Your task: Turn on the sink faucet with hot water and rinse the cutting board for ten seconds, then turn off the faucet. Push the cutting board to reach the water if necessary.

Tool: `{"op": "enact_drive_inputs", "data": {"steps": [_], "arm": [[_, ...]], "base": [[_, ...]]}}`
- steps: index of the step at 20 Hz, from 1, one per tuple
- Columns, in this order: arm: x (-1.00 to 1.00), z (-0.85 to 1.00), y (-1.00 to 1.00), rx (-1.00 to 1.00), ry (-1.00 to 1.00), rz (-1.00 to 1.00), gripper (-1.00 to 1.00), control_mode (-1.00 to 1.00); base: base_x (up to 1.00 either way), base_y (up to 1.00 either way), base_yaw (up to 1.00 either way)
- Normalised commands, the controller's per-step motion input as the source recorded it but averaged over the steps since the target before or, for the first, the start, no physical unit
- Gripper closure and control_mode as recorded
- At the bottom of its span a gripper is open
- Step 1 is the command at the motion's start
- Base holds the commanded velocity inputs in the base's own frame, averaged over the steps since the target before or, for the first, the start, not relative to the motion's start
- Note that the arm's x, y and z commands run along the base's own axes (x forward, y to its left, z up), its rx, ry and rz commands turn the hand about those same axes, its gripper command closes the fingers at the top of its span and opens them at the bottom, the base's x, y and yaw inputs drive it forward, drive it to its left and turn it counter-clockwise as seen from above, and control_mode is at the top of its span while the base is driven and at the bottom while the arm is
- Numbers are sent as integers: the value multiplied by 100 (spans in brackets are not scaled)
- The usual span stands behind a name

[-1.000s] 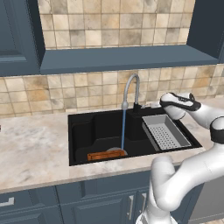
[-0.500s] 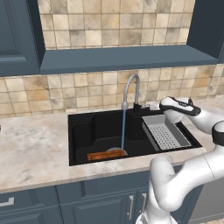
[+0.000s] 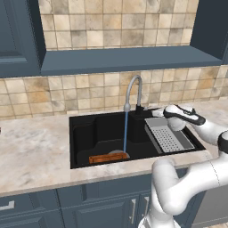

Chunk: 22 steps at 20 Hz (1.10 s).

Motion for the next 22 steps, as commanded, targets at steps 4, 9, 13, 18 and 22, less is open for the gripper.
{"op": "enact_drive_inputs", "data": {"steps": [4, 9, 13, 18, 22], "arm": [[6, -24, -3, 4, -4, 0, -100, -100], [13, -14, 0, 2, -5, 0, -100, -100], [18, -9, 0, 3, -6, 0, -100, -100], [20, -2, 0, 4, -4, 0, -100, -100], [15, 0, 0, 2, -2, 0, -100, -100]], "base": [[0, 0, 0], [0, 0, 0], [0, 0, 0], [0, 0, 0], [0, 0, 0]]}}
